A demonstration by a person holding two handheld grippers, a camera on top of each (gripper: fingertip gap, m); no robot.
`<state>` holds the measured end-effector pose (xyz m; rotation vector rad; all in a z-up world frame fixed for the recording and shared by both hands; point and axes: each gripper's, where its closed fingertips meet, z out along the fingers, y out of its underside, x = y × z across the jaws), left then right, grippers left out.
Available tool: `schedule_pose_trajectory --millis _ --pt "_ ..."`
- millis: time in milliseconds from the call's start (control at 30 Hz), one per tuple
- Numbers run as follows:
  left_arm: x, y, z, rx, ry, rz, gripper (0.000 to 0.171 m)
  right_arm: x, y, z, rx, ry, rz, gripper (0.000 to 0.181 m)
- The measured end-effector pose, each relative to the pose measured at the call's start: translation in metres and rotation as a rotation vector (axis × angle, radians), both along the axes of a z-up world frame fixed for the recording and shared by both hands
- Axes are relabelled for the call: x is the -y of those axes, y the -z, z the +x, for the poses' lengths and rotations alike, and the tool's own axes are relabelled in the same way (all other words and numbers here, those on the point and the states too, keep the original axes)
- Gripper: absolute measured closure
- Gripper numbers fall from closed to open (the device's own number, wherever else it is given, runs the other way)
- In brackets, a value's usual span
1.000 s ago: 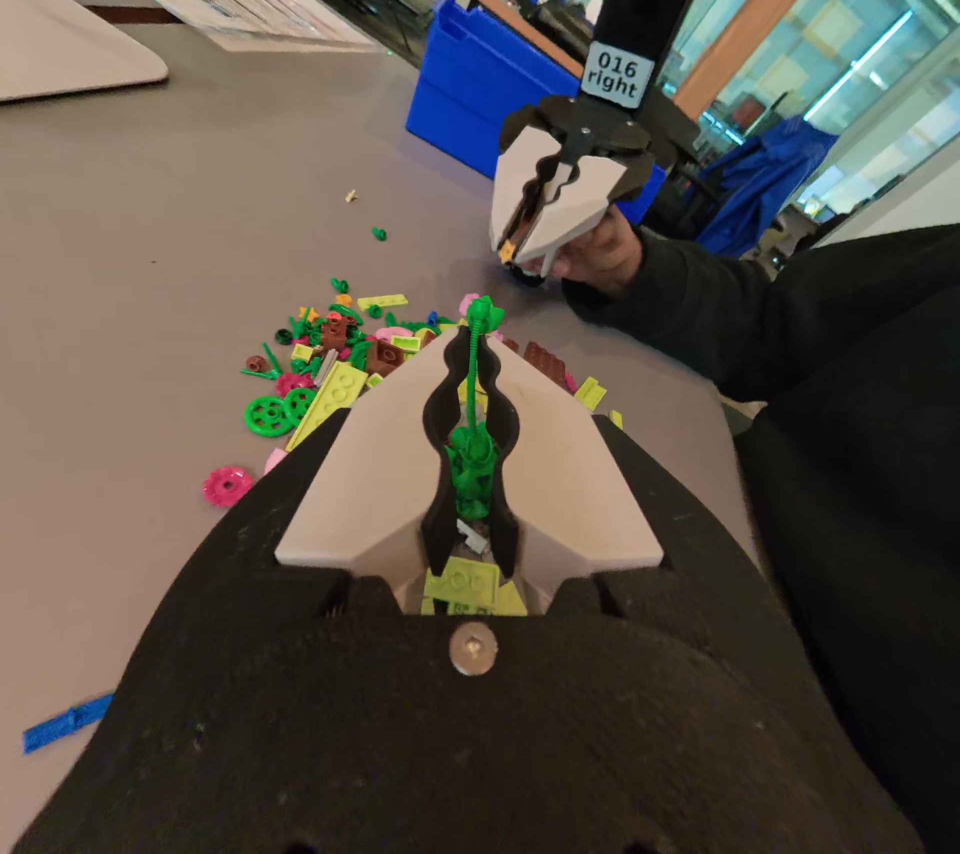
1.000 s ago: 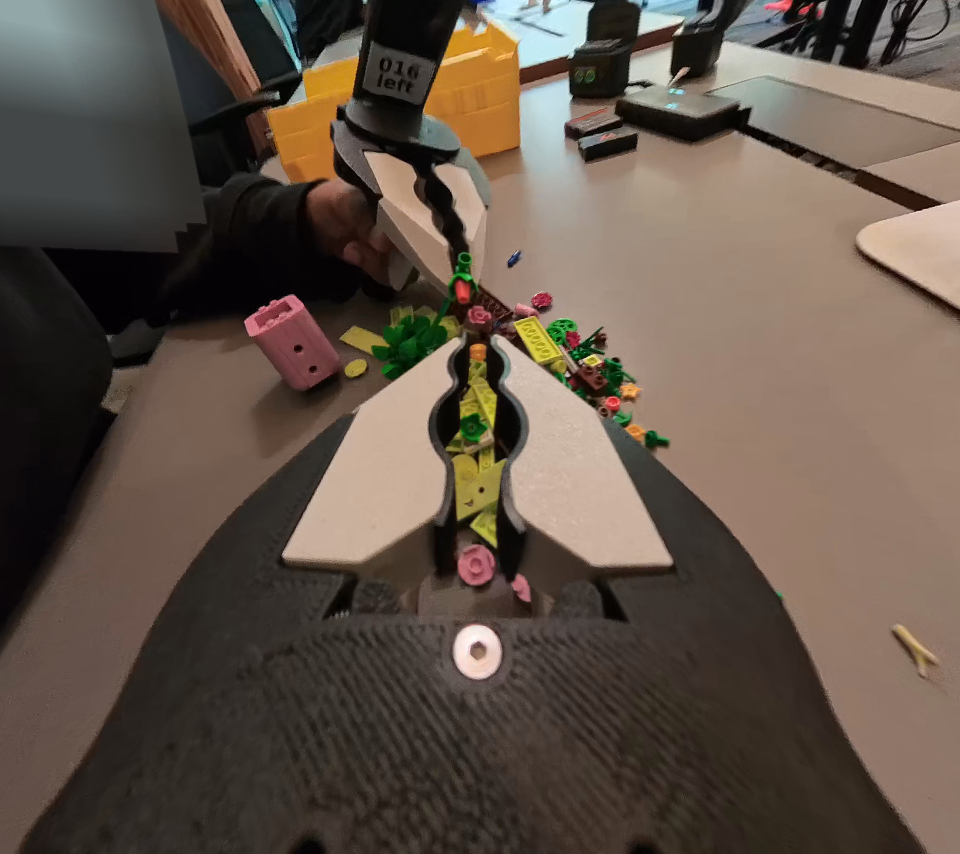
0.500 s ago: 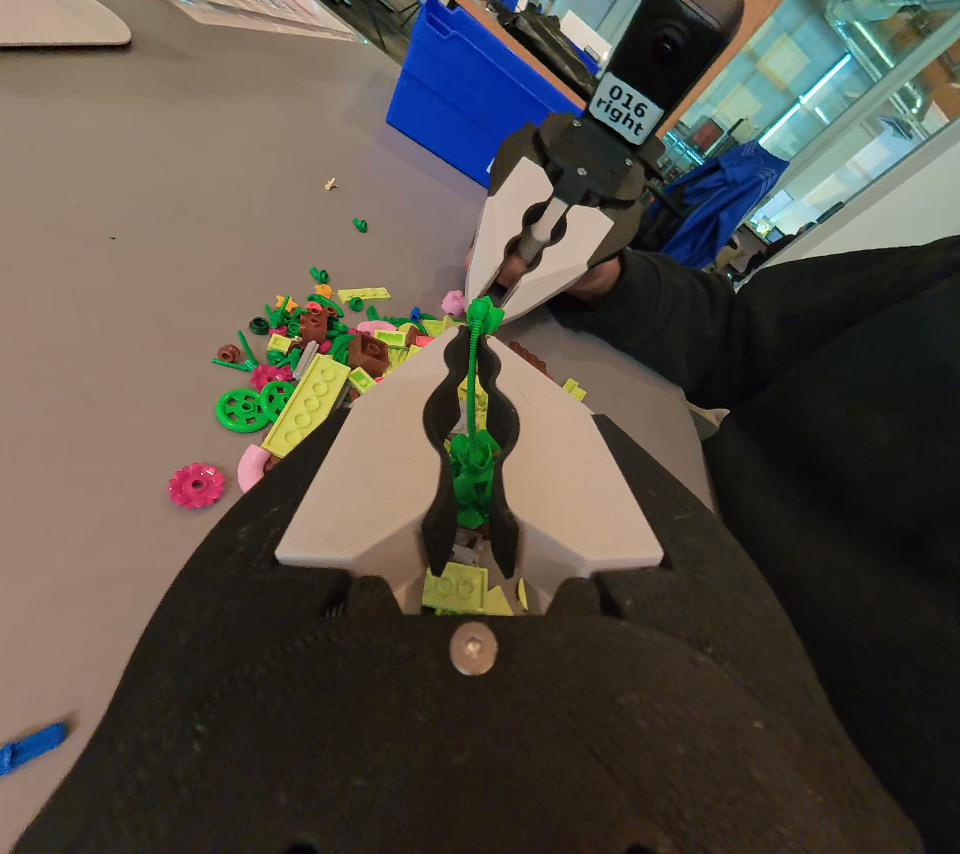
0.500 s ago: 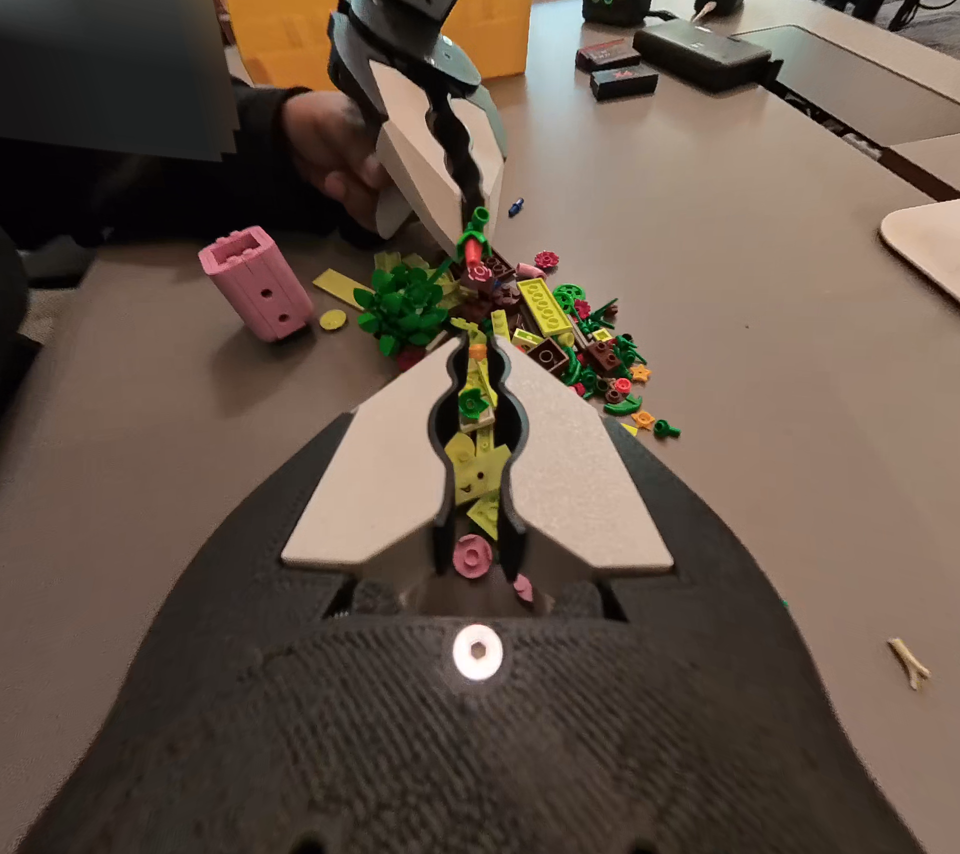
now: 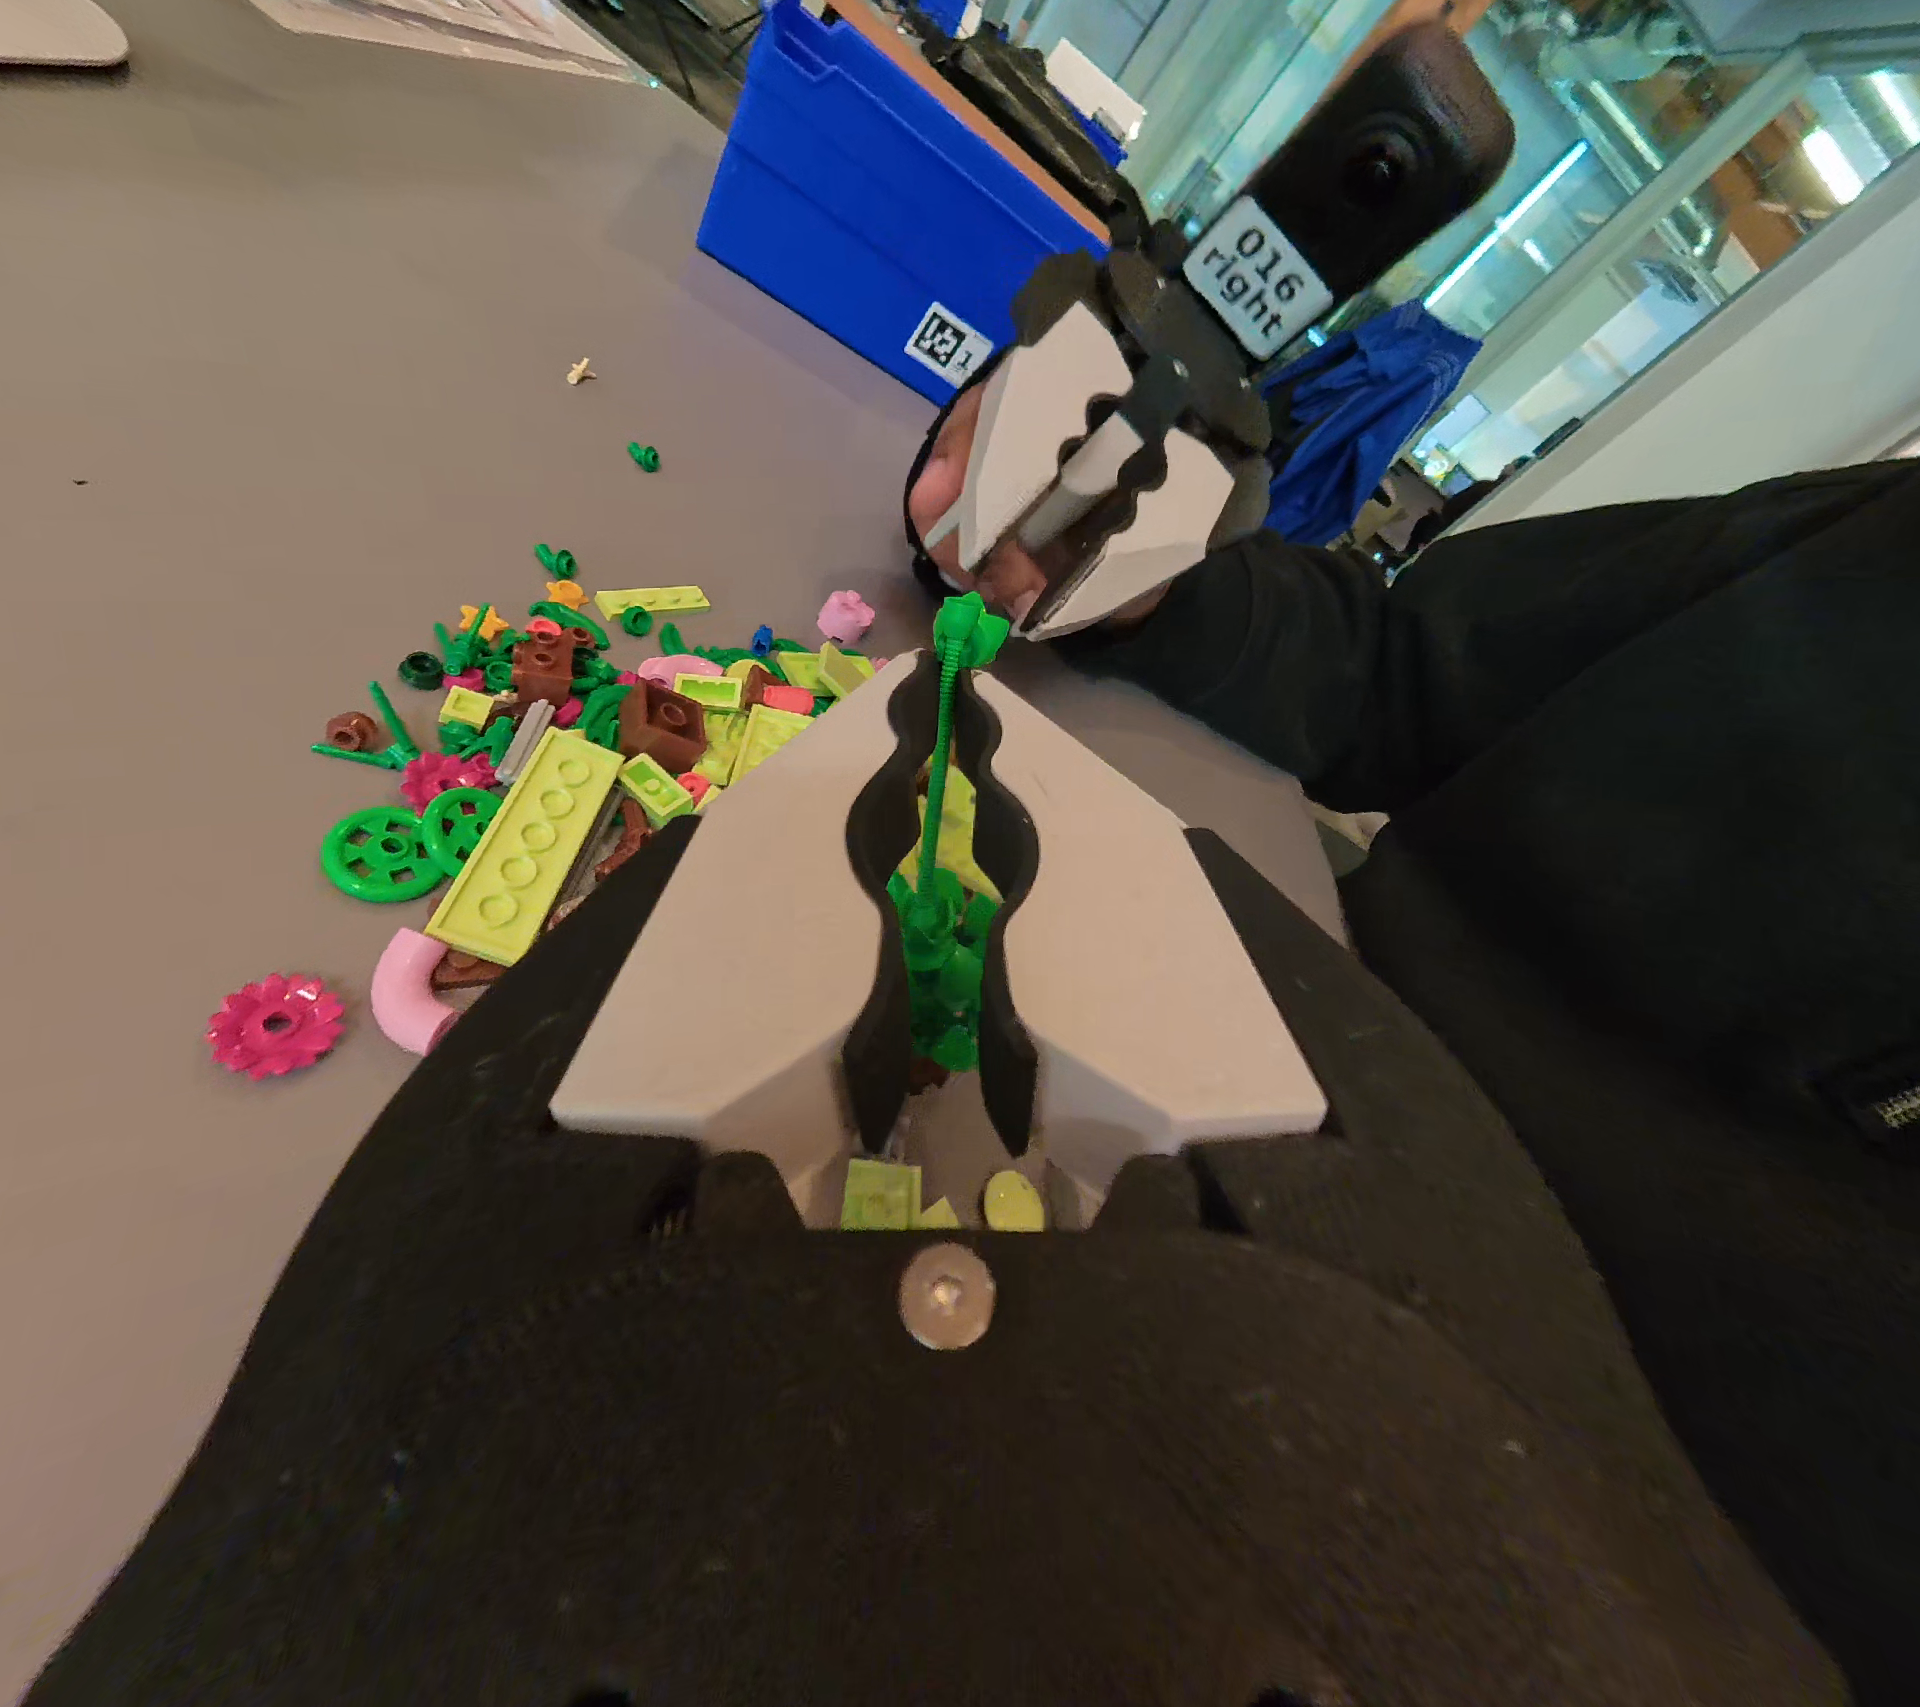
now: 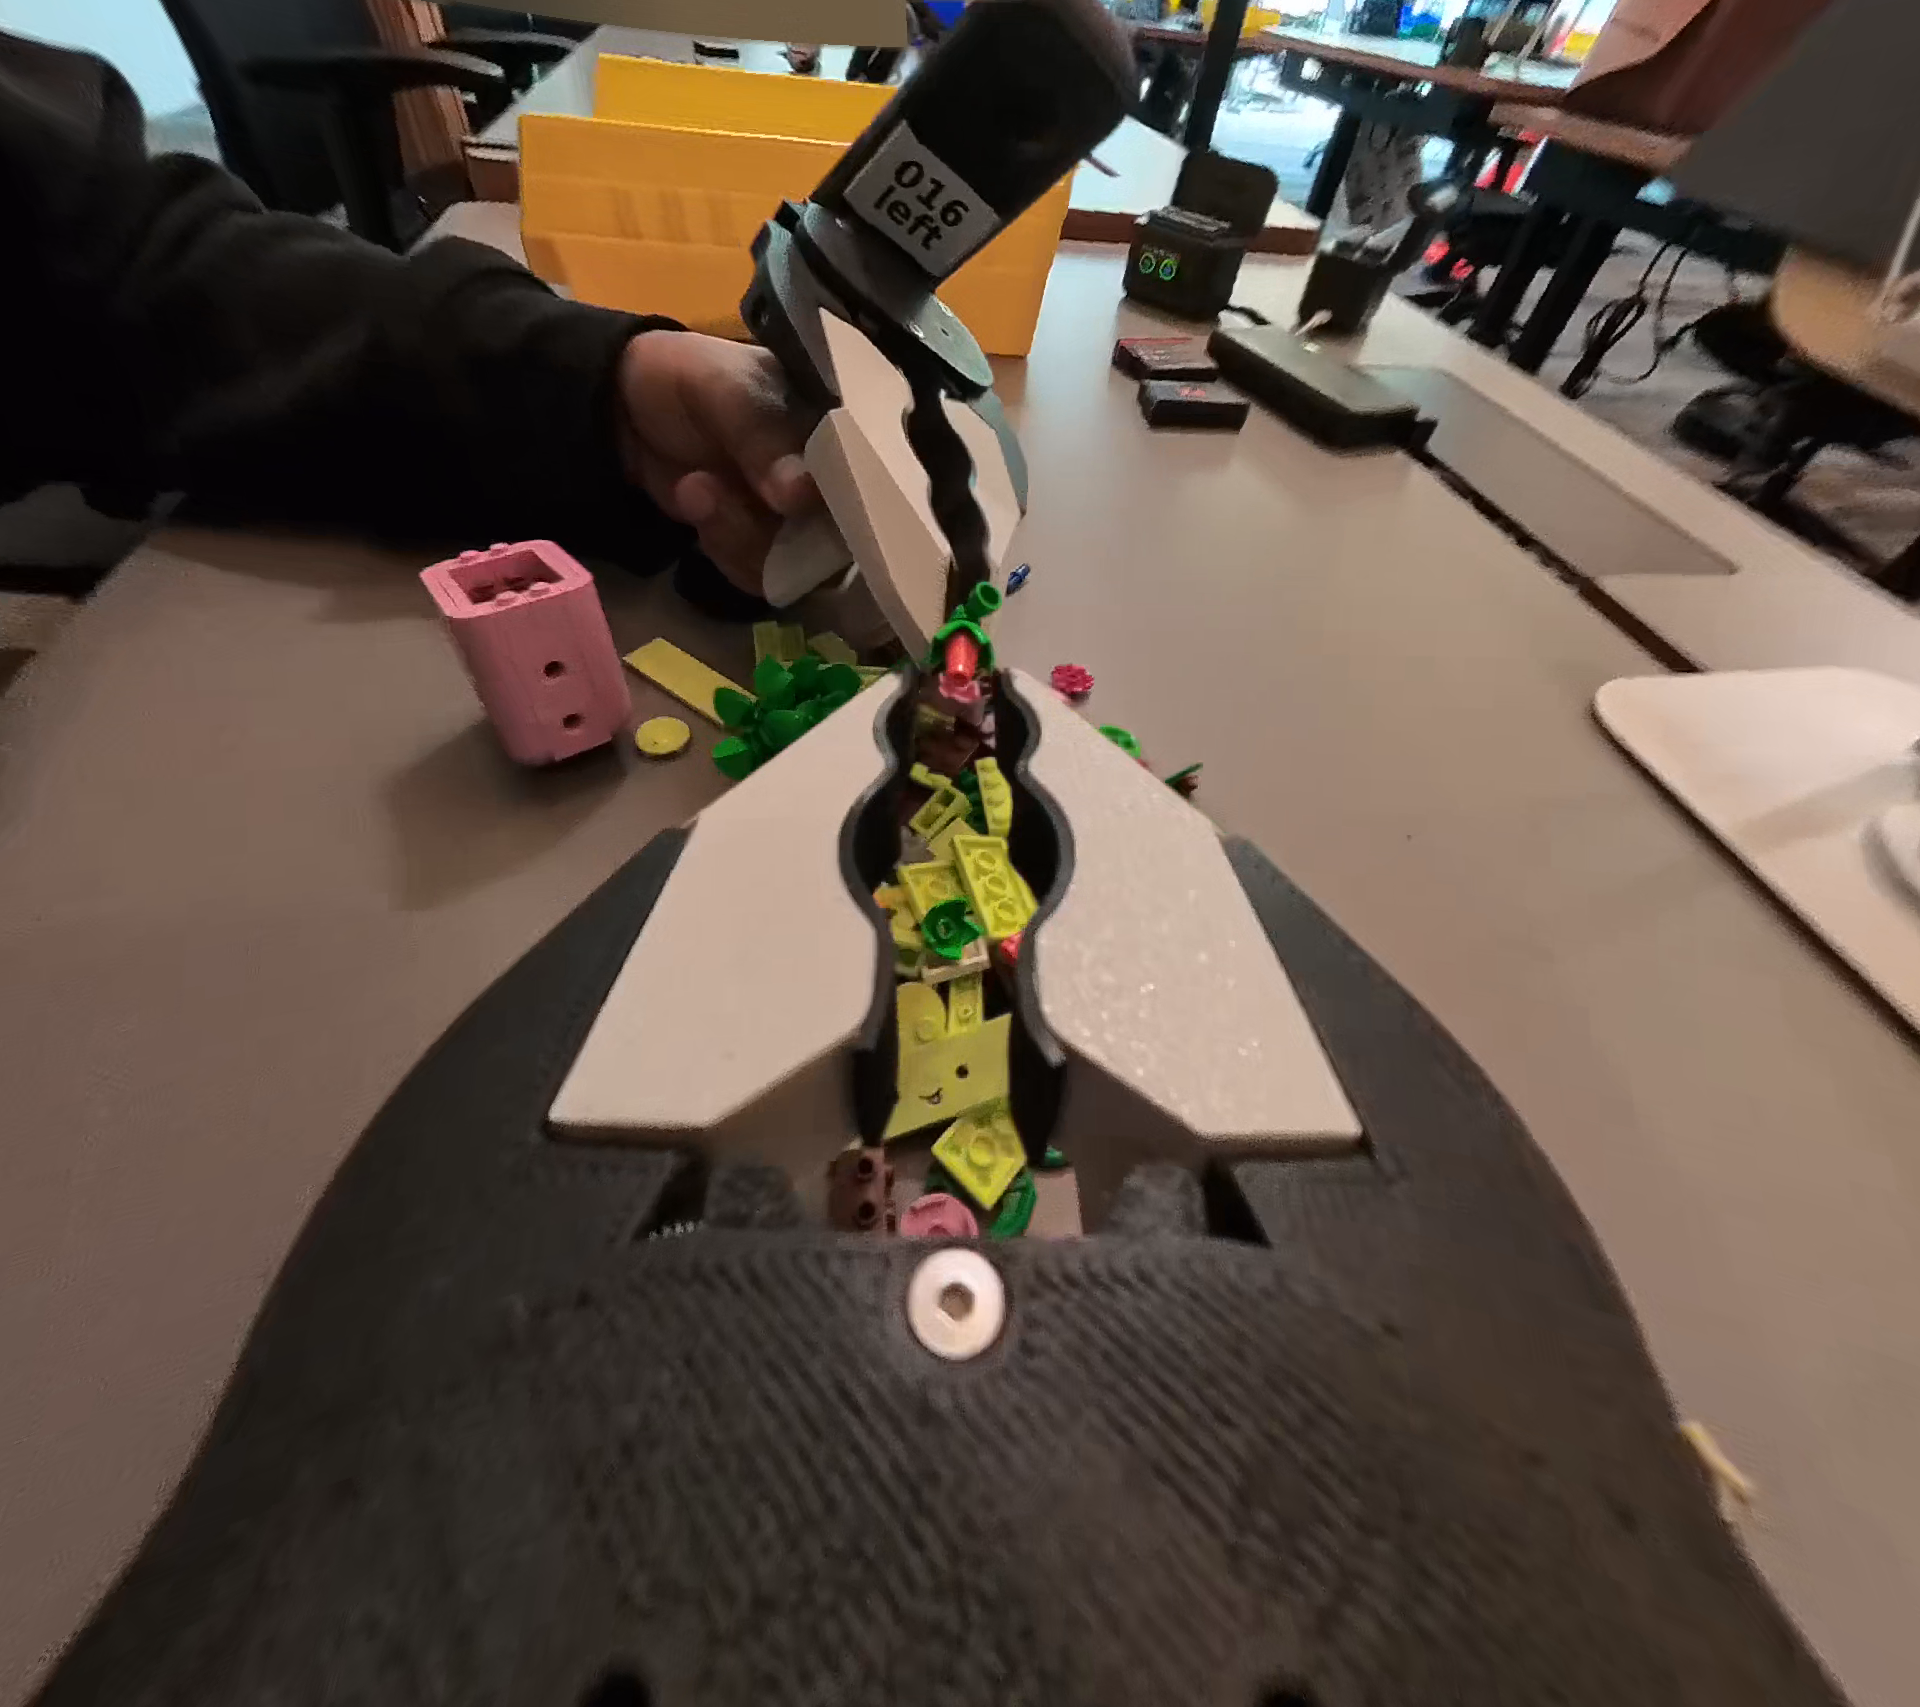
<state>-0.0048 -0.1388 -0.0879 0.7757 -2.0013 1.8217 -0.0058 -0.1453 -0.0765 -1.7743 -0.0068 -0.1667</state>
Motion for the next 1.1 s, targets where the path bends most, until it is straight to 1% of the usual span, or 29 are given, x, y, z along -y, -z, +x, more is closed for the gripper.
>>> schedule_pose_trajectory --millis 67,133,400,533,633,700,833,900,967,1100 --pt "-0.001 -0.005 0.000 -0.023 0.004 -0.037 0.171 0.000 -0.006 -0.001 0.074 0.019 0.016 0.173" --pt "-0.002 -0.007 0.001 -0.033 0.001 -0.054 0.171 0.000 -0.010 -0.001 0.109 0.037 0.035 0.174" --pt "0.001 -0.007 -0.003 -0.050 0.025 -0.069 0.171 -0.003 -0.008 -0.002 0.083 0.033 0.032 0.176" --pt "0.004 -0.008 -0.005 -0.053 0.032 -0.066 0.171 -0.004 -0.009 -0.003 0.085 0.033 0.039 0.174" --pt "0.005 -0.007 -0.007 -0.048 0.035 -0.063 0.171 -0.006 -0.007 -0.004 0.062 0.026 0.041 0.165" --pt "0.006 -0.007 -0.008 -0.050 0.040 -0.065 0.171 -0.007 -0.006 -0.005 0.051 0.021 0.035 0.164" --pt "0.009 -0.007 -0.010 -0.051 0.052 -0.064 0.171 -0.009 -0.004 -0.007 0.028 0.002 0.031 0.165" --pt "0.009 -0.006 -0.011 -0.042 0.053 -0.060 0.171 -0.009 -0.003 -0.009 0.012 -0.009 0.027 0.171" --pt "0.009 -0.006 -0.011 -0.037 0.054 -0.055 0.171 -0.008 -0.002 -0.009 -0.009 -0.015 0.021 0.171" --pt "0.013 -0.009 -0.013 -0.060 0.060 -0.056 0.171 -0.004 -0.006 -0.010 -0.117 -0.057 0.016 0.171"
